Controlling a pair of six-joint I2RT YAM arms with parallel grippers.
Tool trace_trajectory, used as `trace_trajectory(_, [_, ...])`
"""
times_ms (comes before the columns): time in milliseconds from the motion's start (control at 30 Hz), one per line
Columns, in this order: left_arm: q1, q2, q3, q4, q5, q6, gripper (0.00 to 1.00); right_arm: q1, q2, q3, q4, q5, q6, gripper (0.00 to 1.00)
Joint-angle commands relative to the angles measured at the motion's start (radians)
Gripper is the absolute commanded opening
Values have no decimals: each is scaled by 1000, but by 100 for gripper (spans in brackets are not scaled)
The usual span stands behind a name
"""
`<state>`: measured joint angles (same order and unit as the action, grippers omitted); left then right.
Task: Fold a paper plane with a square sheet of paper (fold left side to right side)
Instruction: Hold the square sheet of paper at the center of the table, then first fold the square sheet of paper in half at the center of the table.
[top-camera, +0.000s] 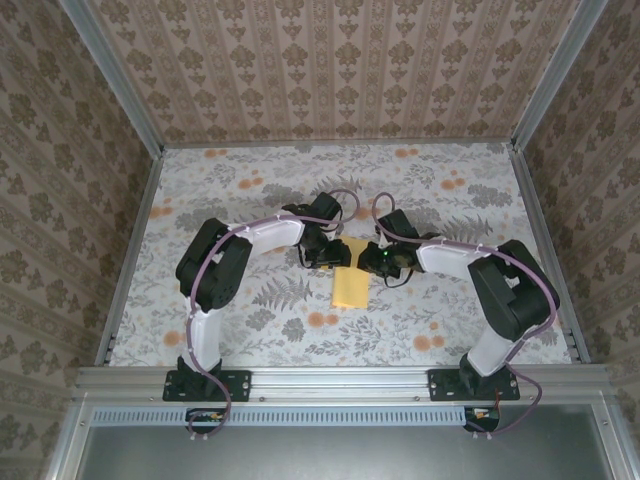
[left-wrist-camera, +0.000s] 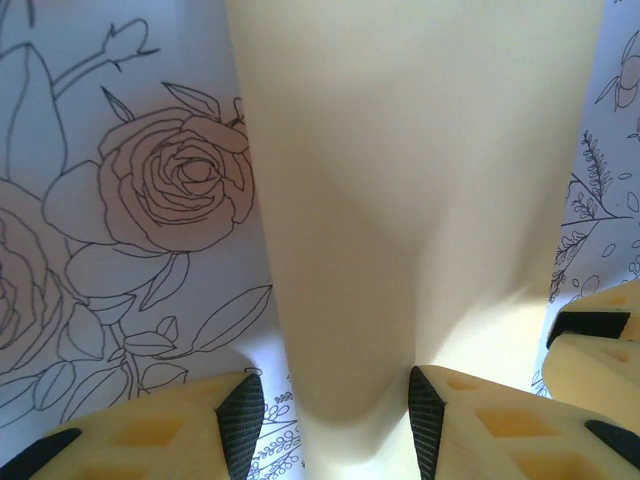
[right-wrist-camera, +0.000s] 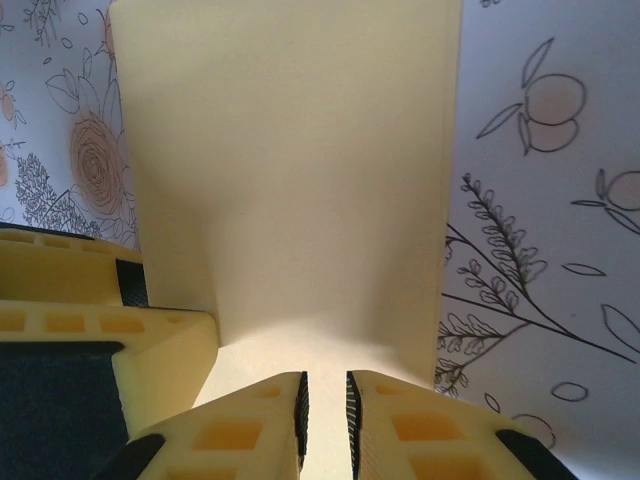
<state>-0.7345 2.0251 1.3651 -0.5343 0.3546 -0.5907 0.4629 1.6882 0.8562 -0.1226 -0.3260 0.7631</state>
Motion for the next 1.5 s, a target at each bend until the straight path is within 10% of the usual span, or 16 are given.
trace_trajectory(0, [-40, 100, -37, 0, 26, -3, 48, 5, 30, 32, -52, 5, 7, 20])
trace_trajectory(633, [21, -192, -149, 129, 93, 41, 56, 5, 100, 55, -199, 60, 5, 19])
trace_trajectory(1033, [13, -159, -230, 351, 352, -40, 21, 7, 108, 61, -213, 69, 4, 18])
trace_trajectory(1467, [27, -86, -279, 324, 260, -20, 12, 7, 123, 70, -236, 79, -2, 18])
